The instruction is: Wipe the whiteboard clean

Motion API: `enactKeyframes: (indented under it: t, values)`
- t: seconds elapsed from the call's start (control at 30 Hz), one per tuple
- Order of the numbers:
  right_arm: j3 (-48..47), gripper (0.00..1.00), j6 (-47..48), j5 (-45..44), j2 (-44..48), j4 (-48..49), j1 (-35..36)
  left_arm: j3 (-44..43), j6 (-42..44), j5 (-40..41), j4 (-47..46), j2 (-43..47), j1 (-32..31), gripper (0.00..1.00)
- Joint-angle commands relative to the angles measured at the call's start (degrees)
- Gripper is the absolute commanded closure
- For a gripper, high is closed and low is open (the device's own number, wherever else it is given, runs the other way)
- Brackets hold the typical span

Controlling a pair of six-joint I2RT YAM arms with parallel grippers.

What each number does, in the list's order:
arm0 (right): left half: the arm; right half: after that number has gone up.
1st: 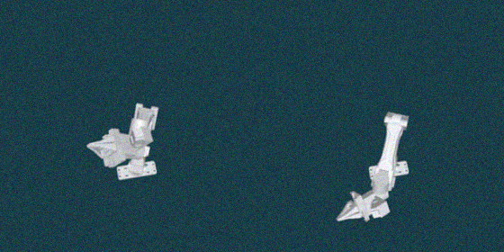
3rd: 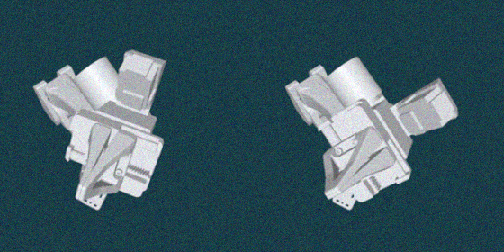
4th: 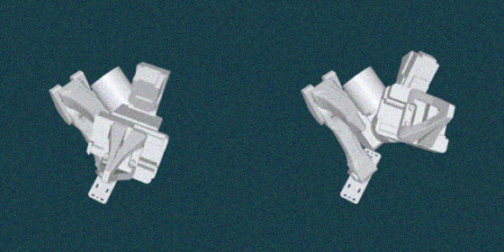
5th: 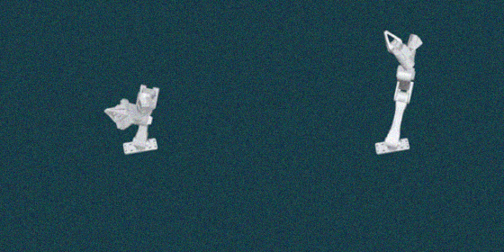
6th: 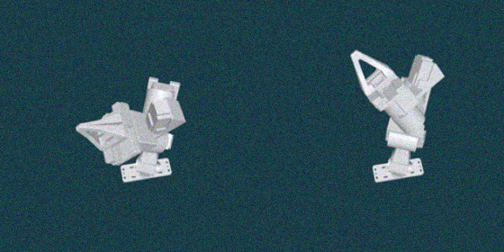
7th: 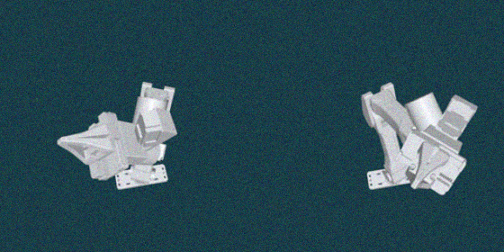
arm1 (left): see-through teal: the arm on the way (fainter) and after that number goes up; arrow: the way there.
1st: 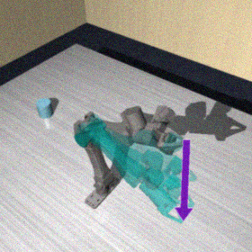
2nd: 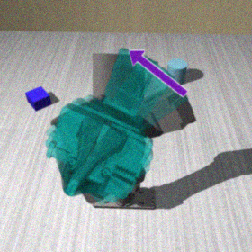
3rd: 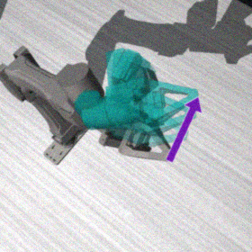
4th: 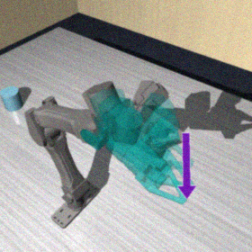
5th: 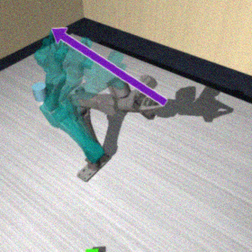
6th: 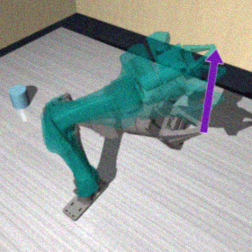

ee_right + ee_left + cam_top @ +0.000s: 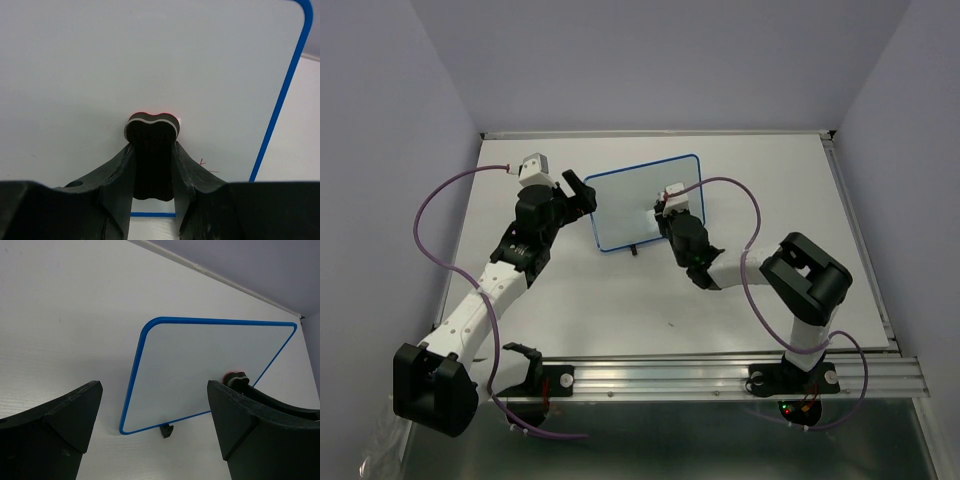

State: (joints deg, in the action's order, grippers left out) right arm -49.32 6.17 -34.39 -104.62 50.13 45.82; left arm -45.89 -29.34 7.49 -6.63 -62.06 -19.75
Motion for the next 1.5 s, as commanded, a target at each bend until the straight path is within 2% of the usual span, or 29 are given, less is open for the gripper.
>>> enactKeyframes:
  t: [0.0, 0.43, 0.73, 0.97, 1.2, 1.47]
  values:
    - [1.94, 0.99, -2.65, 4.42, -0.59, 1.81, 0.14, -2.28, 1.22, -0.37, -2.07, 0.19, 0.15, 0.01]
    - [5.81, 0.99, -10.04, 9.08, -1.03, -2.67, 0.14, -2.27, 1.22, -0.45, -1.8, 0.19, 0.15, 0.01]
    - [4.15, 0.99, -6.79, 2.06, 2.4, 0.84, 0.14, -2.1, 0.78, -0.54, -1.98, 0.45, 0.15, 0.01]
    - [-0.69, 0.99, -0.9, -3.31, 3.02, 2.43, -0.55, -1.57, 0.69, 0.16, -2.24, 1.07, 0.15, 0.01]
    - [-3.06, 0.99, 0.85, -1.82, 2.49, 2.78, -1.79, -1.22, 0.43, 0.25, -2.24, 1.33, 0.15, 0.01]
    - [-1.92, 0.99, -1.69, 3.71, -0.67, 1.29, -1.79, -1.84, 0.69, 0.07, -2.07, 0.98, 0.15, 0.01]
